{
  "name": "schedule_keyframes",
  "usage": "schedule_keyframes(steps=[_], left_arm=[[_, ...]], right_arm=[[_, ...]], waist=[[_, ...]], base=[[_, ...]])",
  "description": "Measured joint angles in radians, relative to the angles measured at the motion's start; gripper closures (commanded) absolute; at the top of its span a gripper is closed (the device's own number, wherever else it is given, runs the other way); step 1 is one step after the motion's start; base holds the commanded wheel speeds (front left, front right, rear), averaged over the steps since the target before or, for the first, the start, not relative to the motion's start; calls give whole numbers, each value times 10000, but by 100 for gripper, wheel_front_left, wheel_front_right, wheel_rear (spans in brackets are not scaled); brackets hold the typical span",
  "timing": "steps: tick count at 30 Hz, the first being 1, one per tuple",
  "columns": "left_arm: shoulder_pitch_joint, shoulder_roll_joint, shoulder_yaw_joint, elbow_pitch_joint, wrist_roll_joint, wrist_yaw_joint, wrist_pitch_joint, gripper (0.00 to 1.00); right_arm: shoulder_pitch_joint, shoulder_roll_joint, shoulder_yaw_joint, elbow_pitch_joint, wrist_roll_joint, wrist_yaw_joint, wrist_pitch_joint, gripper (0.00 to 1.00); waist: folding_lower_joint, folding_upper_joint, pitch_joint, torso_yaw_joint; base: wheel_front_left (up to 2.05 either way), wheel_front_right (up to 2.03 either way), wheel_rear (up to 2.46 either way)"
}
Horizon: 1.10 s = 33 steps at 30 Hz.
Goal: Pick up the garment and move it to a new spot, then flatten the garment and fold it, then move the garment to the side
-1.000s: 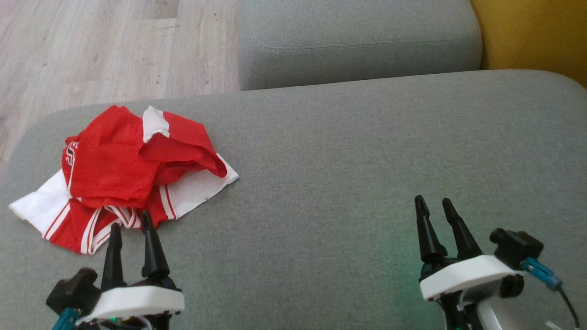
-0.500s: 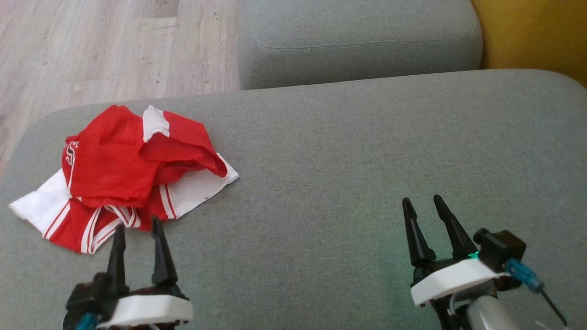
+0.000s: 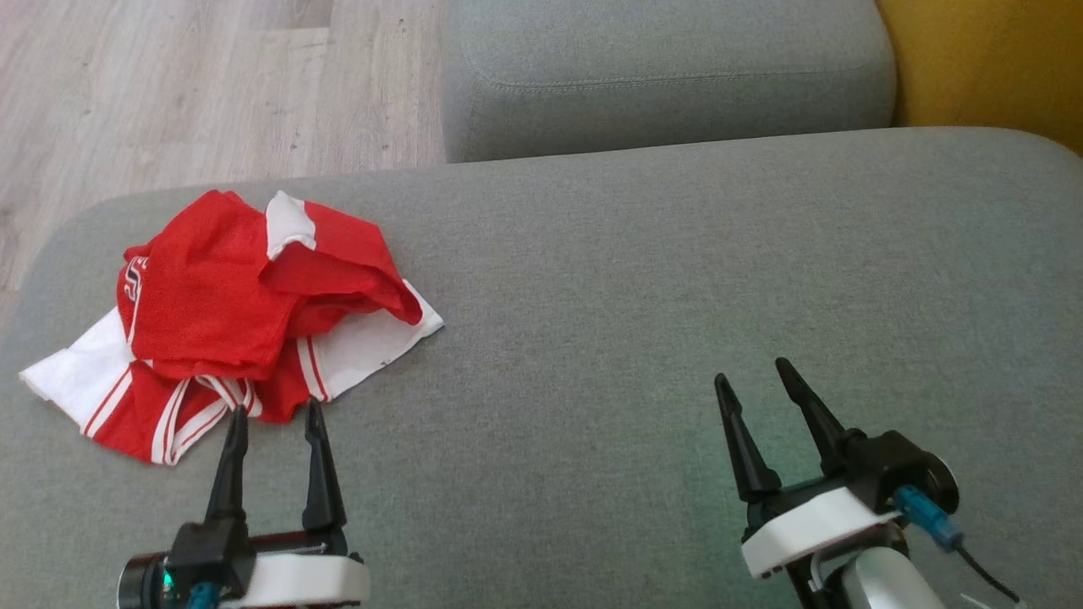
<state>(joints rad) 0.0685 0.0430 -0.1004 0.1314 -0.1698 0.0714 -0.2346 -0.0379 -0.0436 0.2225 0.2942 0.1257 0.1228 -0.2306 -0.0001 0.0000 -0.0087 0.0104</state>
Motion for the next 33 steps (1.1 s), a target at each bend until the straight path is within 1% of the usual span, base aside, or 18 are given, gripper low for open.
schedule_keyframes(steps=[7,22,26,29,33], left_arm=[[0,2,-15,121,627,81,-176,0],[0,4,-2,439,546,63,-176,0],[-1,4,-13,566,476,-13,-176,0],[-1,4,-48,667,479,-104,-176,0],[-4,4,-123,790,606,-105,-176,0]], right_arm=[[-144,-4,94,-4,-744,2,-203,0],[-132,-8,-115,104,-727,2,-203,0],[-132,-8,-178,109,-725,2,-203,0],[-128,-8,-284,107,-711,2,-203,0],[-121,-12,-380,96,-706,2,-203,0]], waist=[[0,0,22,22],[1,0,-3,-18],[1,0,17,-4],[1,0,33,50],[1,0,56,216]], base=[[0,0,0],[0,0,0],[0,0,0],[0,0,0],[0,0,0]])
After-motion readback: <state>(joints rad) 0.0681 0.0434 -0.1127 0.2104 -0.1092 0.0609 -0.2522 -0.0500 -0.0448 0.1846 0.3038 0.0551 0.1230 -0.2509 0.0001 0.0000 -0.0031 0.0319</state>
